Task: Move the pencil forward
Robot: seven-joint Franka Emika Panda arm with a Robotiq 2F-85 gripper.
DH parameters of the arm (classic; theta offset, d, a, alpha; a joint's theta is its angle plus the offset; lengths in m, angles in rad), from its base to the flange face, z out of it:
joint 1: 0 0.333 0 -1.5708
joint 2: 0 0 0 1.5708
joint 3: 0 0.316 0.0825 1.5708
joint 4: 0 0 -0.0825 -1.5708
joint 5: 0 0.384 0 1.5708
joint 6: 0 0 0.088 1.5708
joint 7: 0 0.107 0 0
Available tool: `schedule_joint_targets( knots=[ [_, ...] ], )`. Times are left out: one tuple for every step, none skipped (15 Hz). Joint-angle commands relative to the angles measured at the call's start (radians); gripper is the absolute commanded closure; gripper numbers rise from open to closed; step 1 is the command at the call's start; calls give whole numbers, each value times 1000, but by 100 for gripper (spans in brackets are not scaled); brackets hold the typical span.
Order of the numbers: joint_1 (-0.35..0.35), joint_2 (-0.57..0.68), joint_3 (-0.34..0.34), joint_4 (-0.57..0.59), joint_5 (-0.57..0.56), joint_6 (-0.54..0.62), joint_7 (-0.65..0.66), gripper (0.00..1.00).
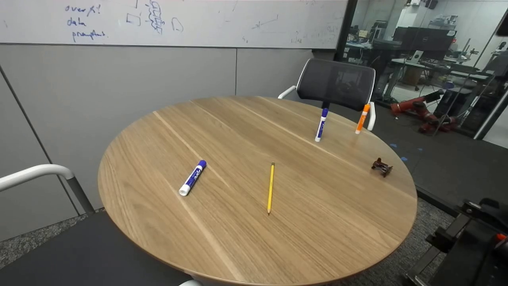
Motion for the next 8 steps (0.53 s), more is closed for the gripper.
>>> schedule_joint_targets(
  knots=[
    [45,174,88,-10,52,220,153,0],
    [59,240,110,4,56,281,192,0],
    [71,310,128,28,52,333,232,0],
    [85,379,142,57,55,378,259,0],
    [97,449,153,84,43,430,296,0],
    [109,515,157,115,31,470,329,0],
    [123,574,156,150,19,499,360,0],
    [136,630,147,184,10,523,385,0]
  ],
)
